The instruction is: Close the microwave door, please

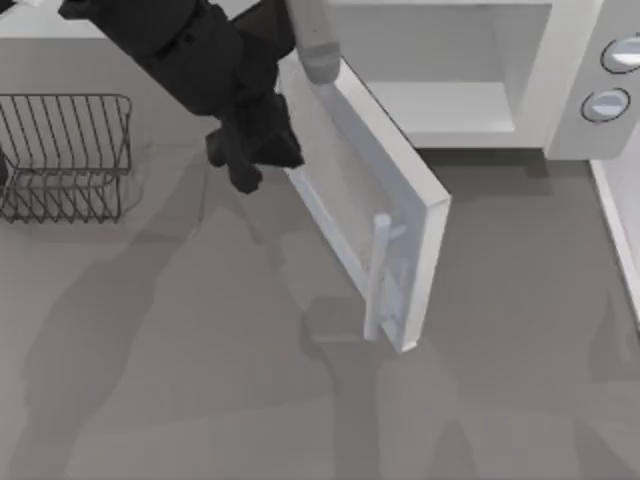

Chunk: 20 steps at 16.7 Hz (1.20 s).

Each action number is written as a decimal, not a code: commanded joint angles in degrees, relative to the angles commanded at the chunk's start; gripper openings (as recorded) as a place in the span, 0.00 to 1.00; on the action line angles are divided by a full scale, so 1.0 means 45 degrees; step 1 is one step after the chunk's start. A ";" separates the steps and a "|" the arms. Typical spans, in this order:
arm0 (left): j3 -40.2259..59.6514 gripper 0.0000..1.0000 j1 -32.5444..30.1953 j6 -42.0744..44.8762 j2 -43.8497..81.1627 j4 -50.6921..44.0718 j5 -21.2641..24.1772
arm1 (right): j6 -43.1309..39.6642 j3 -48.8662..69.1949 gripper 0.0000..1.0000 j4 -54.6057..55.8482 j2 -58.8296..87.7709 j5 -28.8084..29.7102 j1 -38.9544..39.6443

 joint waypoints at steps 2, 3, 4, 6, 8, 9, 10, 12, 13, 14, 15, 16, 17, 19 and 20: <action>0.0000 0.00 0.0000 0.0000 0.0000 0.0000 0.0000 | 0.0000 0.0000 1.00 0.0000 0.0000 0.0000 0.0000; 0.0000 0.00 0.0000 0.0000 0.0000 0.0000 0.0000 | 0.0000 0.0000 1.00 0.0000 0.0000 0.0000 0.0000; 0.0000 0.00 0.0000 0.0000 0.0000 0.0000 0.0000 | 0.0000 0.0000 1.00 0.0000 0.0000 0.0000 0.0000; 0.0000 0.00 0.0000 0.0000 0.0000 0.0000 0.0000 | 0.0000 0.0000 1.00 0.0000 0.0000 0.0000 0.0000; 0.0000 0.00 0.0000 0.0000 0.0000 0.0000 0.0000 | 0.0000 0.0000 1.00 0.0000 0.0000 0.0000 0.0000; 0.0003 0.00 0.0028 0.0001 0.0002 -0.0003 0.0000 | 0.0000 0.0000 1.00 0.0000 0.0000 0.0000 0.0000; 0.0036 0.00 -0.0011 -0.0028 0.0026 0.0007 -0.0010 | 0.0000 0.0000 1.00 0.0000 0.0000 0.0000 0.0000; 0.0195 0.00 -0.0211 -0.0213 0.0158 0.0059 -0.0069 | 0.0000 0.0000 1.00 0.0000 0.0000 0.0000 0.0000; 0.0269 0.00 -0.0300 -0.0341 0.0243 0.0076 -0.0114 | 0.0000 0.0000 1.00 0.0000 0.0000 0.0000 0.0000; 0.0340 0.00 -0.0414 -0.0455 0.0324 0.0098 -0.0147 | 0.0000 0.0000 1.00 0.0000 0.0000 0.0000 0.0000; 0.0435 0.00 -0.0522 -0.0560 0.0378 0.0139 -0.0185 | 0.0000 0.0000 1.00 0.0000 0.0000 0.0000 0.0000; 0.0492 0.00 -0.0594 -0.0626 0.0407 0.0164 -0.0207 | 0.0000 0.0000 1.00 0.0000 0.0000 0.0000 0.0000; 0.0494 0.00 -0.0597 -0.0629 0.0409 0.0165 -0.0208 | 0.0000 0.0000 1.00 0.0000 0.0000 0.0000 0.0000; 0.0442 0.00 -0.0535 -0.0616 0.0353 0.0154 -0.0192 | 0.0000 0.0000 1.00 0.0000 0.0000 0.0000 0.0000; 0.0478 0.00 -0.0571 -0.0650 0.0383 0.0158 -0.0203 | 0.0000 0.0000 1.00 0.0000 0.0000 0.0000 0.0000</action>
